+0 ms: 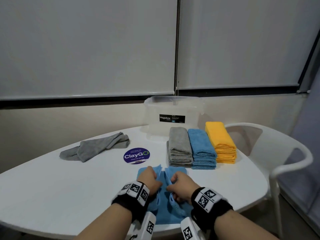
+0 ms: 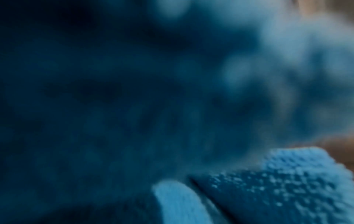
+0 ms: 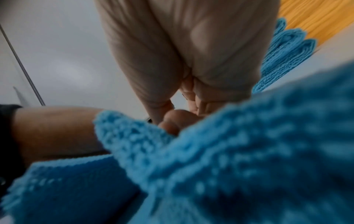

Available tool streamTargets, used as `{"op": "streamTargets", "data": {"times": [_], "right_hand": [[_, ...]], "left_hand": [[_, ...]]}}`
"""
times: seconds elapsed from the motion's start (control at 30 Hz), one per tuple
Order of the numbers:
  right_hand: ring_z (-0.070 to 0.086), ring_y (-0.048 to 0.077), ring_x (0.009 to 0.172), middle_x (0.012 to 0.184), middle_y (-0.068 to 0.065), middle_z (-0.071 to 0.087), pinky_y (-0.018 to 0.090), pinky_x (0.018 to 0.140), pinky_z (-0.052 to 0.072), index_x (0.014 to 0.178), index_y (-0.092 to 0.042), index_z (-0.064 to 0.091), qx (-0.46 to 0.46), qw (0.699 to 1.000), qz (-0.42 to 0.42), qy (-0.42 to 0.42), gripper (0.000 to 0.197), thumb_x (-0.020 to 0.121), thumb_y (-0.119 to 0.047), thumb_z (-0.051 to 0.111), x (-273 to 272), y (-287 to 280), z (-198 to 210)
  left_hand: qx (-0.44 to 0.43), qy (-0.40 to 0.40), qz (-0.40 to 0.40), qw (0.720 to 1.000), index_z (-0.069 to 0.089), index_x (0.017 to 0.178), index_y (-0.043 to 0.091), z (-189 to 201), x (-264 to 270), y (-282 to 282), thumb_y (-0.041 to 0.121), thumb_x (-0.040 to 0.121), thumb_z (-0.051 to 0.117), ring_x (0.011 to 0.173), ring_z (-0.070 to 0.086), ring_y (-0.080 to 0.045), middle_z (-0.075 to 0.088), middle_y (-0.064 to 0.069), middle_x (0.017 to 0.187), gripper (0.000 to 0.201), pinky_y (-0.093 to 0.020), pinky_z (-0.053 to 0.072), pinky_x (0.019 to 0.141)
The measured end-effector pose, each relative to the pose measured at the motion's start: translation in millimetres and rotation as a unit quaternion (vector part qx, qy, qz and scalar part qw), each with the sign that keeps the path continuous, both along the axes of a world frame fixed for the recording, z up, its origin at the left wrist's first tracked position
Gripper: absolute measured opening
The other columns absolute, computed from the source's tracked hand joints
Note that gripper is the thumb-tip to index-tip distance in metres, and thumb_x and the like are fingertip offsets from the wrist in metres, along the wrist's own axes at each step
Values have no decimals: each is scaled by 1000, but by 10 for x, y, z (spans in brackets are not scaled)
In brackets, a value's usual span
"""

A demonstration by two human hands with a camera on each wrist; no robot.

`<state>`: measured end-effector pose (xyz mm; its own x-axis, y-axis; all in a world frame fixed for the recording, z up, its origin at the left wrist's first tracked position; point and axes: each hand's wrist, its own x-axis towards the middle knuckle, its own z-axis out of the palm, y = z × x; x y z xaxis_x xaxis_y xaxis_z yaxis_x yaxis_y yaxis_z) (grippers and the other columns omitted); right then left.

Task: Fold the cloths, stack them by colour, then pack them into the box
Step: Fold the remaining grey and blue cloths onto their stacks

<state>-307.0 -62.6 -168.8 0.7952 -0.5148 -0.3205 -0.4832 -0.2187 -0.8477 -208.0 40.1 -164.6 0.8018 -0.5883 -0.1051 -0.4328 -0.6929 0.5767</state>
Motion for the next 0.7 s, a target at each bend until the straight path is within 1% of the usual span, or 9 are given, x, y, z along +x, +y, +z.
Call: {"op": "streamTargets", "data": {"times": [0.17, 0.23, 0.33, 0.4, 0.47, 0.53, 0.6, 0.63, 0.7], "right_hand": [[43, 9, 28, 52, 6, 48, 23, 35, 32, 80, -20, 33, -46, 998, 21, 28, 30, 87, -10, 60, 50, 73, -30], [44, 12, 34, 53, 5, 50, 24, 37, 34, 82, -20, 34, -60, 997, 28, 36, 28, 87, -13, 60, 55, 80, -19], [44, 13, 37, 53, 5, 51, 23, 36, 34, 85, -20, 34, -64, 996, 45, 46, 26, 87, -14, 60, 46, 89, -3], [44, 14, 37, 54, 5, 52, 23, 36, 33, 87, -19, 35, -57, 995, 62, 56, 24, 88, -14, 59, 33, 108, 8], [47, 13, 36, 57, 7, 55, 22, 35, 34, 93, -18, 37, -53, 992, 87, 71, 18, 91, -12, 54, 24, 136, 29], [59, 20, 46, 62, 10, 59, 21, 36, 39, 96, -12, 44, -59, 987, 119, 89, 6, 93, -8, 45, 29, 156, 57], [67, 33, 68, 73, 15, 66, 27, 42, 46, 95, -6, 54, -74, 979, 151, 112, 17, 90, 0, 38, 36, 142, 101], [68, 35, 72, 81, 17, 68, 32, 47, 49, 98, -4, 58, -90, 974, 166, 125, 22, 89, 2, 39, 39, 121, 130], [65, 26, 64, 93, 15, 69, 30, 53, 49, 106, -6, 64, -153, 961, 192, 130, 30, 88, 2, 41, 28, 45, 197]], "left_hand": [[24, 10, -8, 1000, 40, 86, 17, -65, -16, -12, 18, 82, 65, 80, 49, -17, 45, 6, 75, 26, -23, 35, 64], [28, 15, -10, 999, 40, 86, 18, -72, -15, 4, 19, 81, 66, 83, 50, -18, 47, 4, 80, 26, -23, 37, 69], [39, 42, -19, 998, 42, 92, 18, -53, -31, 24, 19, 79, 67, 83, 52, -20, 52, -1, 90, 28, -27, 43, 70], [36, 69, -20, 997, 43, 90, 19, -28, -43, 34, 18, 76, 68, 82, 57, -24, 55, -4, 91, 29, -30, 47, 67], [37, 80, -21, 996, 46, 86, 19, -3, -57, 48, 14, 75, 64, 76, 60, -25, 59, -6, 87, 22, -29, 48, 63], [45, 81, -33, 995, 50, 79, 15, 32, -73, 59, 11, 76, 60, 70, 61, -25, 62, -10, 80, 11, -28, 47, 61], [76, 56, -51, 994, 58, 86, 11, 81, -114, 61, 16, 79, 60, 86, 67, -28, 66, -12, 88, 9, -29, 49, 67], [97, 34, -56, 993, 60, 96, 9, 90, -139, 55, 22, 82, 62, 97, 65, -27, 67, -12, 98, 19, -30, 49, 74], [136, -9, -69, 988, 59, 113, 7, 91, -216, 35, 32, 84, 65, 108, 60, -25, 64, -10, 114, 38, -30, 48, 84]]}}
